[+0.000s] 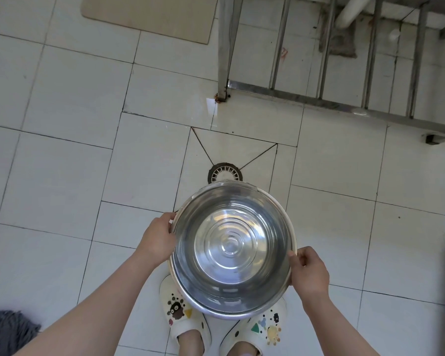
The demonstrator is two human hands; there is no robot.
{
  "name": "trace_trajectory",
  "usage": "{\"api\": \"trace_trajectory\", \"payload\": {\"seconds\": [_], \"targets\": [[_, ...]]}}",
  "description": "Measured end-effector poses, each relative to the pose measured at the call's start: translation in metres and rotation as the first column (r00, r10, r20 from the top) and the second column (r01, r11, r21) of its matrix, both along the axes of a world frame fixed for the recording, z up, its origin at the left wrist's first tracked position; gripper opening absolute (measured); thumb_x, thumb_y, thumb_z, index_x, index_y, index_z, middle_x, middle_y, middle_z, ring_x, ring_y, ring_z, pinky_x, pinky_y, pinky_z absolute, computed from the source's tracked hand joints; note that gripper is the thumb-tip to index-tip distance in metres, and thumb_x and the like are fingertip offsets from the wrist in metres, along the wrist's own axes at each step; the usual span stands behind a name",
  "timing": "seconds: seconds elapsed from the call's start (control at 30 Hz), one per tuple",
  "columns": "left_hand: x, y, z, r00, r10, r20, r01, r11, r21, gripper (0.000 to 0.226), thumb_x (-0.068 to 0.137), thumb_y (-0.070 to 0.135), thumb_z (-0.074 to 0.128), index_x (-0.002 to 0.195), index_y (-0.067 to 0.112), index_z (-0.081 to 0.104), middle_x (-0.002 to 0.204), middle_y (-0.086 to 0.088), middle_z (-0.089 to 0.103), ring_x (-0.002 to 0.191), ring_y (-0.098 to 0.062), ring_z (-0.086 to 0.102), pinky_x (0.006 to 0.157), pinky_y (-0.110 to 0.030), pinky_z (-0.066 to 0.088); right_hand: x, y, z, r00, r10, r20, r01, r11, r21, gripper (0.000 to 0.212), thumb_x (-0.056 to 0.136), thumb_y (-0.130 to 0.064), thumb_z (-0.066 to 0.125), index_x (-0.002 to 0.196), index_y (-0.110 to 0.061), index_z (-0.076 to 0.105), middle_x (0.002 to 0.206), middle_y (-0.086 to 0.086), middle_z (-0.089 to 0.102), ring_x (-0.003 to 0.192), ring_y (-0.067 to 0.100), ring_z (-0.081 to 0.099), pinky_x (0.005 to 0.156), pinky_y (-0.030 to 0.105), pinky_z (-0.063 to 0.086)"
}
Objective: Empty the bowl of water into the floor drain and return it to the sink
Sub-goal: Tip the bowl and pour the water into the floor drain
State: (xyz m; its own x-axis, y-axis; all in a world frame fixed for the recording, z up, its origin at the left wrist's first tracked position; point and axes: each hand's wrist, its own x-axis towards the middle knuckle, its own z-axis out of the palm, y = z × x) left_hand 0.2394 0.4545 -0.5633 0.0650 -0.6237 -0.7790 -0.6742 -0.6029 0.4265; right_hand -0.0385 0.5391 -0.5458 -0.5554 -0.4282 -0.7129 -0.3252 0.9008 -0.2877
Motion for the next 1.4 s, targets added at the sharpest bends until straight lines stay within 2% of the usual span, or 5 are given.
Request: {"api": "trace_trajectory", "payload": {"seconds": [0.17, 0.37, 0.73, 0.9, 1.4], "targets": [[-0.0003, 0.0000, -0.0006, 1.000, -0.003, 0.009, 0.003, 1.000, -0.003, 0.035, 0.088, 0.015, 0.057, 0.122, 0.015, 0.056, 0.073, 0.000, 0.060, 0.060, -0.010, 0.055, 0.053, -0.019, 0.042, 0.0000, -0.0001, 0.0001, 1.000, -0.007, -0.005, 0.007, 1.000, -0.001, 0.026, 0.095, -0.023, 0.055, 0.085, 0.000, 0.053, 0.081, 0.021, 0.064, 0.081, 0.044, 0.065, 0.079, 0.048, 0.053], [0.0000, -0.0001, -0.0010, 1.000, -0.022, 0.021, 0.023, 1.000, -0.009, 0.035, 0.087, 0.012, 0.056, 0.123, 0.014, 0.056, 0.073, 0.000, 0.059, 0.060, -0.010, 0.054, 0.053, -0.019, 0.041, 0.0001, -0.0007, 0.0001, 1.000, 0.013, -0.002, -0.013, 1.000, 0.002, 0.026, 0.095, -0.023, 0.055, 0.085, 0.001, 0.054, 0.071, 0.010, 0.057, 0.080, 0.043, 0.065, 0.078, 0.048, 0.053], [0.0018, 0.0023, -0.0048, 1.000, -0.012, 0.004, 0.012, 1.000, -0.006, 0.034, 0.087, 0.016, 0.057, 0.121, 0.014, 0.057, 0.070, -0.002, 0.058, 0.059, -0.014, 0.054, 0.054, -0.022, 0.043, 0.0013, 0.0009, -0.0004, 1.000, 0.002, 0.004, -0.002, 1.000, 0.000, 0.025, 0.095, -0.022, 0.055, 0.086, 0.002, 0.053, 0.070, 0.010, 0.056, 0.082, 0.045, 0.064, 0.079, 0.049, 0.054], [0.0026, 0.0023, -0.0059, 1.000, -0.013, 0.003, 0.013, 1.000, -0.001, 0.035, 0.087, 0.016, 0.058, 0.122, 0.014, 0.056, 0.079, -0.012, 0.064, 0.061, -0.015, 0.055, 0.057, -0.023, 0.044, 0.0014, 0.0011, -0.0002, 1.000, -0.007, 0.008, 0.007, 1.000, 0.007, 0.026, 0.094, -0.023, 0.056, 0.085, 0.001, 0.054, 0.070, 0.009, 0.057, 0.082, 0.045, 0.064, 0.080, 0.049, 0.054], [-0.0004, -0.0025, -0.0055, 0.999, -0.043, 0.016, 0.043, 0.999, 0.015, 0.040, 0.087, 0.007, 0.054, 0.126, 0.012, 0.054, 0.075, 0.002, 0.059, 0.064, -0.008, 0.055, 0.053, -0.019, 0.040, -0.0004, 0.0004, -0.0018, 1.000, -0.017, -0.005, 0.017, 1.000, 0.012, 0.026, 0.094, -0.024, 0.056, 0.085, 0.001, 0.055, 0.082, 0.022, 0.065, 0.082, 0.044, 0.064, 0.080, 0.051, 0.056]]}}
